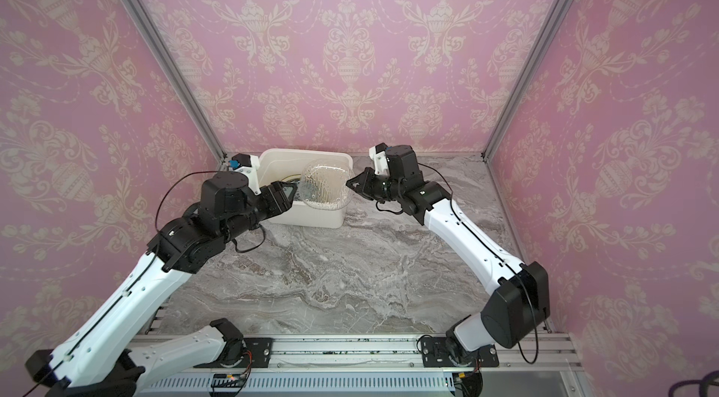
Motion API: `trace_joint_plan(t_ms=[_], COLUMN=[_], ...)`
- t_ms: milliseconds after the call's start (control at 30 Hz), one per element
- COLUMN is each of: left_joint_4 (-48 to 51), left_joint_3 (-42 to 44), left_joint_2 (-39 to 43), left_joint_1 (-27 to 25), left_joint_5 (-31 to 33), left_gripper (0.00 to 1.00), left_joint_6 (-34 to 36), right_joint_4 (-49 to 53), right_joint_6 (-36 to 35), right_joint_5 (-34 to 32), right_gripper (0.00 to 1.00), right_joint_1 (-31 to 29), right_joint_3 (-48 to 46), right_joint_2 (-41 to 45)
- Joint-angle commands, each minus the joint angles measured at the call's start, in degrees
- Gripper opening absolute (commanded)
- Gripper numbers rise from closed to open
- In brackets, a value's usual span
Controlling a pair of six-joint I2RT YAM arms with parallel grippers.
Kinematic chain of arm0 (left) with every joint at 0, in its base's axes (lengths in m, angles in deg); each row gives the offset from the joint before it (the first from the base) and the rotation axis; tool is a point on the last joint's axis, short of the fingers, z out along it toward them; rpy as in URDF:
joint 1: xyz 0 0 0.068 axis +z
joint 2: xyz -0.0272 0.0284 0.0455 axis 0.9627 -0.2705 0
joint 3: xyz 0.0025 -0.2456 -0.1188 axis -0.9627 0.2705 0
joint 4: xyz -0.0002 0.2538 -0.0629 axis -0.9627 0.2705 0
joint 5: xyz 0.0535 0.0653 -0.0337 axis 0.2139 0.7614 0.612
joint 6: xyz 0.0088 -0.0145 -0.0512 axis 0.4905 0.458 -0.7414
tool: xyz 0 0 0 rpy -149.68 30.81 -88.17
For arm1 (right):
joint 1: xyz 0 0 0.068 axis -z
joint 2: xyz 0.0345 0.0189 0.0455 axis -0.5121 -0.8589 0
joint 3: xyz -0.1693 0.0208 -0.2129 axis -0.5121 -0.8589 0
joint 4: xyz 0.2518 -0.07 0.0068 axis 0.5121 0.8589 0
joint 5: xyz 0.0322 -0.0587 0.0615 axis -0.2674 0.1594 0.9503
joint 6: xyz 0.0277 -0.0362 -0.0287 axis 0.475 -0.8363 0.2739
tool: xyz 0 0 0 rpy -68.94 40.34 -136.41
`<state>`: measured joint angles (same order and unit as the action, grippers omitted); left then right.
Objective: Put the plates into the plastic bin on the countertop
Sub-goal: 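Lower the clear glass plate into the bin onto the stack with the right gripper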
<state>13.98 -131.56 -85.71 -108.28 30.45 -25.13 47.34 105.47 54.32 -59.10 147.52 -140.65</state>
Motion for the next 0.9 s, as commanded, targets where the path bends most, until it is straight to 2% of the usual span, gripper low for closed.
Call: trace_joint_plan(t_ms=[0,167,367,633,733,867], left_joint_4=[4.98,7.75,9.05,7.75,7.42,6.31], left_joint_3=[-2.85,-4.15,-4.53,-3.42,-2.21,-0.7], left_joint_2=[3.09,5.34,3.93,2.38,2.2,2.21], left_joint_1=[0.14,0.14,0.14,0.14,0.18,0.16], left_joint_5=[11.88,16.72,15.23,14.57,14.91,15.55], left_gripper=[0.7,0.76,0.79,0.81,0.82,0.84], left_joint_6=[8.33,15.13,19.41,24.17,24.66,25.87], right_joint_4=[2.23,2.15,4.26,6.55,6.65,6.12], right_joint_6=[0.08,2.73,4.6,4.56,4.86,4.99], right_joint_5=[-3.51,-7.4,-10.02,-8.79,-8.26,-8.78], right_gripper=[0.0,0.0,0.0,0.0,0.0,0.0], right_joint_1=[-1.03,-3.04,-5.51,-6.18,-6.25,-6.32], right_joint_3=[5.73,14.67,28.88,48.27,52.95,54.03], right_joint_2=[-4.82,-14.49,-28.2,-45.18,-49.64,-52.6])
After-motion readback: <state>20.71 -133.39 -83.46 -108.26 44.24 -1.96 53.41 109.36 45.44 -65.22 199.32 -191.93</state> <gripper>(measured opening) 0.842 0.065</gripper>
